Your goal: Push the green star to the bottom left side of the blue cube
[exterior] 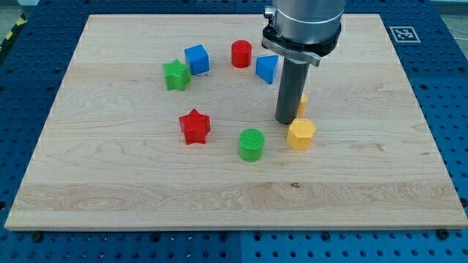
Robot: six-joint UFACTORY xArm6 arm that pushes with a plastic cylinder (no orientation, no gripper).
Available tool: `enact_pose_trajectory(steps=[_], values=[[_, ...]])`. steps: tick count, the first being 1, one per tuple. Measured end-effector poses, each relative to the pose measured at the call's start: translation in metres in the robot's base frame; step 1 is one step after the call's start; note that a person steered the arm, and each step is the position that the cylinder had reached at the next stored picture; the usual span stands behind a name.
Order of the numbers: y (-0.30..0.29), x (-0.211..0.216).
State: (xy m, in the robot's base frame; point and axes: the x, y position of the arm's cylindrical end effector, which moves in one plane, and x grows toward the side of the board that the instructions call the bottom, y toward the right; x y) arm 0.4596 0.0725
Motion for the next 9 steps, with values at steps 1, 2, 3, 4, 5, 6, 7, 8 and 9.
enact_pose_trajectory(steps=[1,2,3,4,5,6,7,8,9], values=[[-0.038,-0.005],[-0.081,-0.022],[-0.112,-0.017],[-0.117,-0.041],[-0.143,-0.064],[-0.163,-0.074],[-0.163,-0.099],[-0.162,-0.103],[-0.157,-0.103]])
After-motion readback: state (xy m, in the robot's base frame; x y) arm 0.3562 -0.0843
